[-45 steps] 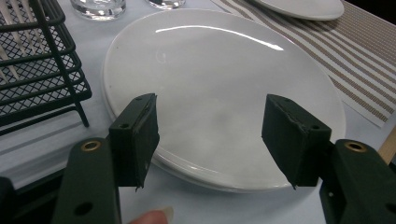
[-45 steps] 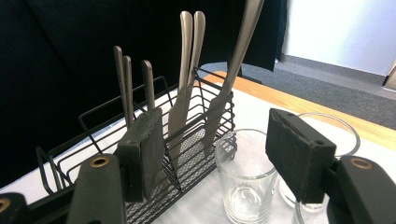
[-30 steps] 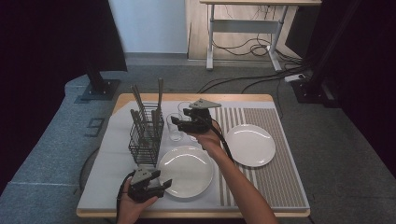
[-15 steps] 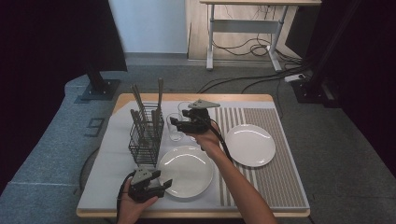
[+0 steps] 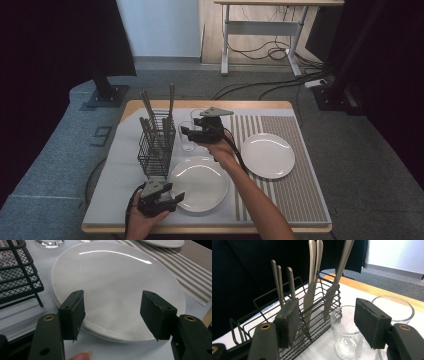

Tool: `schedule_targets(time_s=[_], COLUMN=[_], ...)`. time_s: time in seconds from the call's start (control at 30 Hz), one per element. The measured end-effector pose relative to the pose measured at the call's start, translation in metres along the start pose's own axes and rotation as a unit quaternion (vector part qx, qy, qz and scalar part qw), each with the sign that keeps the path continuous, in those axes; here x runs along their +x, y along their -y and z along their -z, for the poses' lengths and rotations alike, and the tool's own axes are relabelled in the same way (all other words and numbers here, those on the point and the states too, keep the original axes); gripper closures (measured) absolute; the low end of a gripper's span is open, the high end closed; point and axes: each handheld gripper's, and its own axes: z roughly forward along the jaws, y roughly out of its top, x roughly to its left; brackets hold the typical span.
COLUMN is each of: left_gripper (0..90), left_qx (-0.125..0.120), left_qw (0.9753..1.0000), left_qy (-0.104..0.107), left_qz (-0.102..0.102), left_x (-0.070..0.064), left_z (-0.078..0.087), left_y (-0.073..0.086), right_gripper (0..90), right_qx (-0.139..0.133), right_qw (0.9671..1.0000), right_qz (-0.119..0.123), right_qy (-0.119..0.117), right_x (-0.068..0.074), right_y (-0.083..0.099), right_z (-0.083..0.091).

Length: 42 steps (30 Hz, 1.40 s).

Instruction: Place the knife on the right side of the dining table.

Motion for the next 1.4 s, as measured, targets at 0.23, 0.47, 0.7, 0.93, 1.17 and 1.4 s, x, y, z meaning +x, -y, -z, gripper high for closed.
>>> schedule_targets(time_s=[0.23, 0.47, 0.7, 0.93, 1.17, 1.4], left_gripper=[36.5, 36.4, 36.4, 36.4, 36.4, 36.4], left_qx=[0.004, 0.003, 0.004, 0.003, 0.001, 0.001], left_qw=[1.0000, 1.0000, 1.0000, 1.0000, 1.0000, 1.0000], left_qy=[0.003, 0.002, 0.003, 0.003, 0.002, 0.002], left_qz=[-0.002, -0.002, -0.002, -0.001, -0.001, 0.000], left_x=[-0.002, -0.001, -0.001, -0.001, -0.001, -0.001], left_z=[-0.003, -0.002, -0.002, -0.001, 0.000, 0.000], left_y=[0.001, 0.000, 0.000, 0.000, 0.000, 0.000], right_gripper=[37.2, 37.4, 37.4, 37.3, 37.3, 37.3], right_qx=[0.002, -0.003, -0.001, 0.003, 0.008, 0.009], right_qw=[1.0000, 1.0000, 1.0000, 1.0000, 1.0000, 0.9999], right_qz=[-0.006, -0.005, -0.005, -0.002, -0.001, 0.001], right_qy=[0.001, 0.003, 0.003, 0.002, 0.003, 0.005], right_x=[-0.003, -0.003, -0.002, 0.000, 0.001, 0.000], right_y=[0.000, -0.003, -0.004, -0.006, -0.008, -0.009], right_z=[-0.001, 0.001, -0.003, -0.009, -0.014, -0.018])
